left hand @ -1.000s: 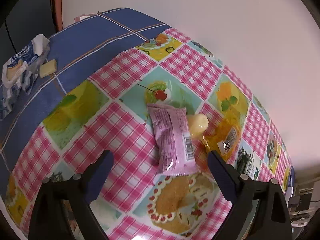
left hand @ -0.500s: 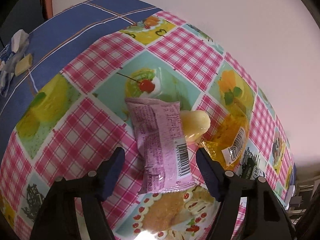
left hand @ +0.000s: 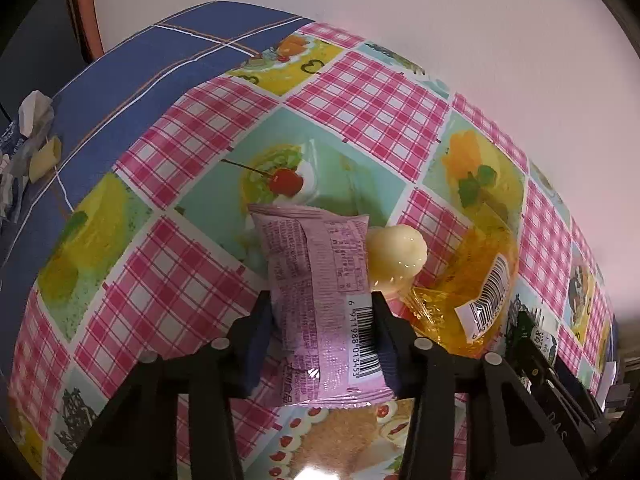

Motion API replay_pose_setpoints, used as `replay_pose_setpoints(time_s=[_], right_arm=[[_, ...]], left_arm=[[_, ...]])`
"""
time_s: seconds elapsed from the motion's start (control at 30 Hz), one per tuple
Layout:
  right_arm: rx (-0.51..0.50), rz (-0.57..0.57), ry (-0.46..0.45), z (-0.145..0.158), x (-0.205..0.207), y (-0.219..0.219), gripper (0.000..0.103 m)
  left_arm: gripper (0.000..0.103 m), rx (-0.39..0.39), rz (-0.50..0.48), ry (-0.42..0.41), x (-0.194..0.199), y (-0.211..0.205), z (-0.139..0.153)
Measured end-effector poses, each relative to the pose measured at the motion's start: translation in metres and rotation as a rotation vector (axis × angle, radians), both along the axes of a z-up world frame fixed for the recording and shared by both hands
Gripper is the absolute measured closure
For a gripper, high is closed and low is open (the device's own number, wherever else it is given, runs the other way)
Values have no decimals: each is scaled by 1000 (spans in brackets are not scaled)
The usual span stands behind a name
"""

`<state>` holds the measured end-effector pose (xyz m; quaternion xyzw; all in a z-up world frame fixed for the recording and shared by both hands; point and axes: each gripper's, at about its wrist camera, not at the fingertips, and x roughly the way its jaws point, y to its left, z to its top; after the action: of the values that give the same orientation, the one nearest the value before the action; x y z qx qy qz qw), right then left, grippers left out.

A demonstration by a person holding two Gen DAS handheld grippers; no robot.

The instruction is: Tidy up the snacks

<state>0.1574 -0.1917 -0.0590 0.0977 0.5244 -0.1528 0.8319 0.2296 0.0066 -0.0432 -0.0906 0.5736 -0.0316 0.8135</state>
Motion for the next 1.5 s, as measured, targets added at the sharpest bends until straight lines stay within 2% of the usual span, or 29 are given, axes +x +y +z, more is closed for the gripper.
replay_pose_setpoints(time_s=[0.03, 0.33, 0.57, 0.83, 1.27, 1.5], right_arm=[[-2, 0, 2, 1, 0, -1, 40], [-2, -2, 4, 6, -12, -1, 41], [19, -11, -18, 23, -34, 4, 41], [41, -38, -44, 41, -66, 14, 41], [54, -51, -46, 51, -108, 28, 41], [64, -75, -56, 63, -130, 29, 41]], left_arm=[[62, -17, 3, 0, 1, 1, 0], [63, -58, 28, 21, -6, 10, 2], [63, -66, 25, 24, -28, 18, 18], [63, -65, -6, 7, -56, 14, 41], [63, -32, -53, -17, -92, 12, 54], [63, -39, -81, -49, -108, 8, 68]])
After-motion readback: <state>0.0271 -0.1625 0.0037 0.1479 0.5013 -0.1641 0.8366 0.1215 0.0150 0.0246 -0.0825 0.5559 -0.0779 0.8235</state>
